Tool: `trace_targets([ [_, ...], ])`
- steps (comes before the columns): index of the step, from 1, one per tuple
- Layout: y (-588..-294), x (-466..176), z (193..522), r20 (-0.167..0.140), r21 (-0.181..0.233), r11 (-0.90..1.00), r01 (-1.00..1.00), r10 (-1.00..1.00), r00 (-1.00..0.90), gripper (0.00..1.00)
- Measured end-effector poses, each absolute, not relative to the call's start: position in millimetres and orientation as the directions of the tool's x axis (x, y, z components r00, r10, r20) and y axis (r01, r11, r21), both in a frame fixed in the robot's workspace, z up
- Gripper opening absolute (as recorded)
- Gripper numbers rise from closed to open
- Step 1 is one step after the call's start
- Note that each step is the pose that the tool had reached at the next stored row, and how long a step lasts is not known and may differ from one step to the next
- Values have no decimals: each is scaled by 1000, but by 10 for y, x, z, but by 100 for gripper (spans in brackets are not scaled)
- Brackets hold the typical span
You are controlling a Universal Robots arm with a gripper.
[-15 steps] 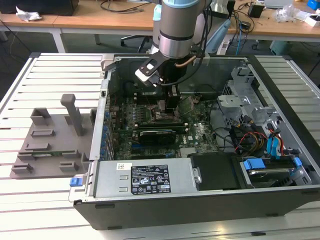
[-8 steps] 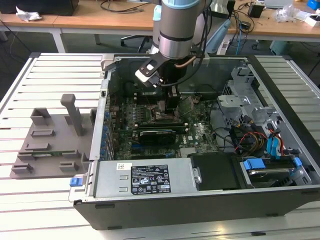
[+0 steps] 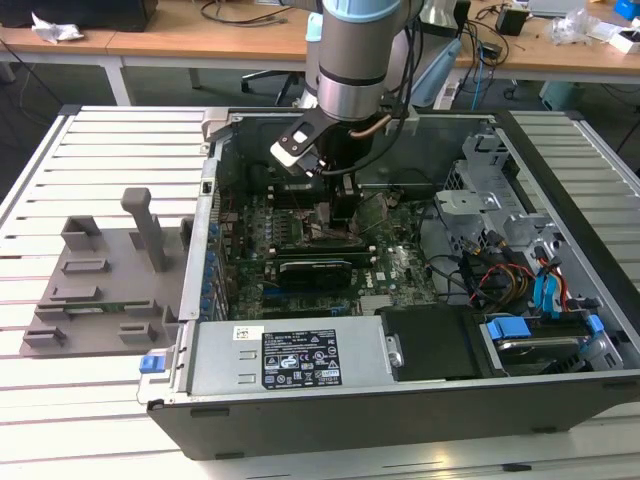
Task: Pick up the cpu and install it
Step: 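Place the cpu into insertion slot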
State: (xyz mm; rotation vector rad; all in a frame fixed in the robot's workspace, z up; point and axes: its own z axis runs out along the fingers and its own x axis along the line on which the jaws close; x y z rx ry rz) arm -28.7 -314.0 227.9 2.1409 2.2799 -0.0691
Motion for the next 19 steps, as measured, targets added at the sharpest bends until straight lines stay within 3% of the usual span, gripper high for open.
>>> trace_targets([
  [19, -3140, -314, 2132, -49, -24, 10, 1000, 999, -11, 55],
])
